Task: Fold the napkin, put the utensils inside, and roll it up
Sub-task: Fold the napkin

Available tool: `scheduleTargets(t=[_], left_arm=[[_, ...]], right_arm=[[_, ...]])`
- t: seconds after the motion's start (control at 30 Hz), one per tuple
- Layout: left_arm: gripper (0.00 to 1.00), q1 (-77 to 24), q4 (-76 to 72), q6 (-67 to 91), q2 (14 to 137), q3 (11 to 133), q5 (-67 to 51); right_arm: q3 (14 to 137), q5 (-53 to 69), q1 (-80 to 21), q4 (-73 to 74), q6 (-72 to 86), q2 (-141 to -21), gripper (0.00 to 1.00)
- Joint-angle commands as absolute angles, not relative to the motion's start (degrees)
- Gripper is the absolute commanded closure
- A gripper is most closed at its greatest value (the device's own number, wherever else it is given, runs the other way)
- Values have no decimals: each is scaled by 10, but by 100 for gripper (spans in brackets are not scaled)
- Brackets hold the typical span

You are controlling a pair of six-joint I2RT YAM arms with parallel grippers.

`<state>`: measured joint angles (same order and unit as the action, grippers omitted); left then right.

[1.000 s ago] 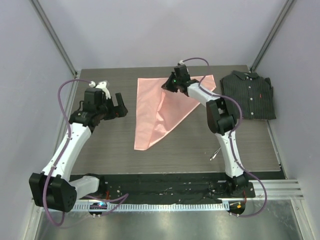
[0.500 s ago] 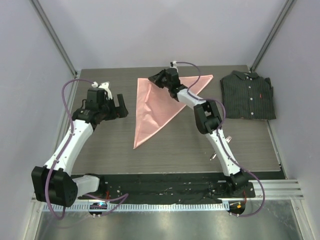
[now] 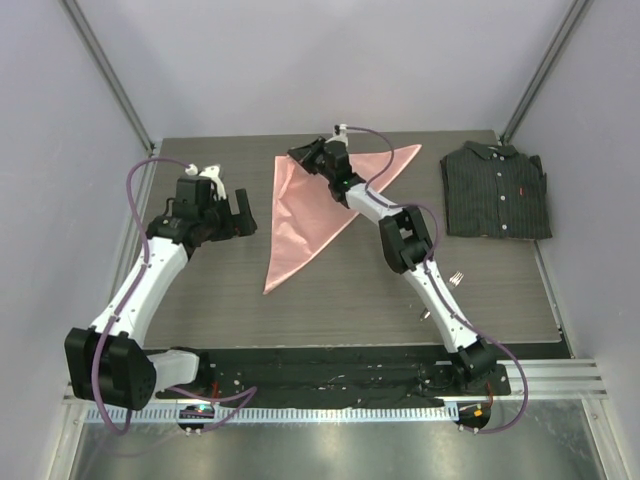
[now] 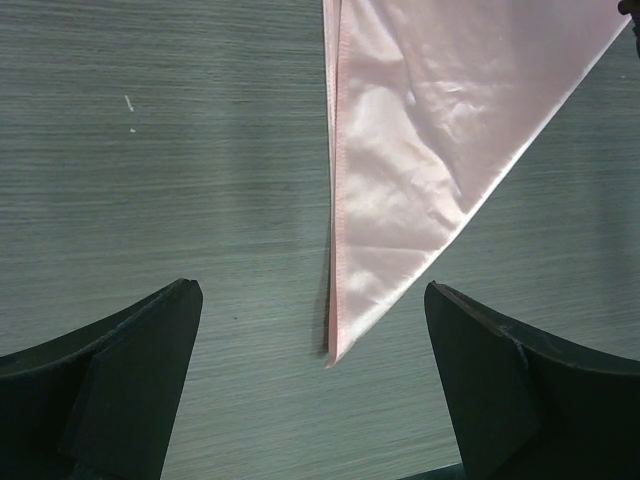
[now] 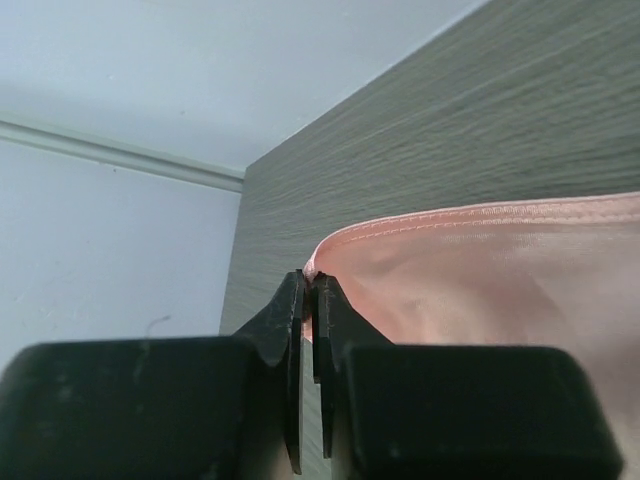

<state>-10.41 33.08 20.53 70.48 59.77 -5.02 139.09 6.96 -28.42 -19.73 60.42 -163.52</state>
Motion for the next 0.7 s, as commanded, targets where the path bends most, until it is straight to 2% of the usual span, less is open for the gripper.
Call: scheduleTargets(t=[0.0,0.03,0.07,0.1,0.17,0.37,0.4,0.57,0.67], left_arm=[[0,-102,325,200,708,613,-50],[0,-102,326,198,708,612,-51],[0,-103,326,199,710,613,-51],[0,-102,325,199,710,613,-52],[0,-102,325,199,710,612,-52],[0,-102,322,204,713,607,-56],[0,-102,319,210,715,605,-56],[2,-111,295,259,719,577,-80],[3,-141,289,282,718,565,-62]], right_arm=[[1424,51,-287,-224,601,-1642,84],[1426,54,-287,-224,591,-1644,75],[1428,70,-288,-230,584,-1644,57],[1428,75,-287,-230,578,-1643,51],[1424,93,-287,-234,558,-1632,41],[1386,145,-286,-250,526,-1580,28],[1369,157,-284,-251,526,-1572,17],[1260,206,-273,-276,512,-1475,17],[1174,212,-261,-214,460,-1378,18]])
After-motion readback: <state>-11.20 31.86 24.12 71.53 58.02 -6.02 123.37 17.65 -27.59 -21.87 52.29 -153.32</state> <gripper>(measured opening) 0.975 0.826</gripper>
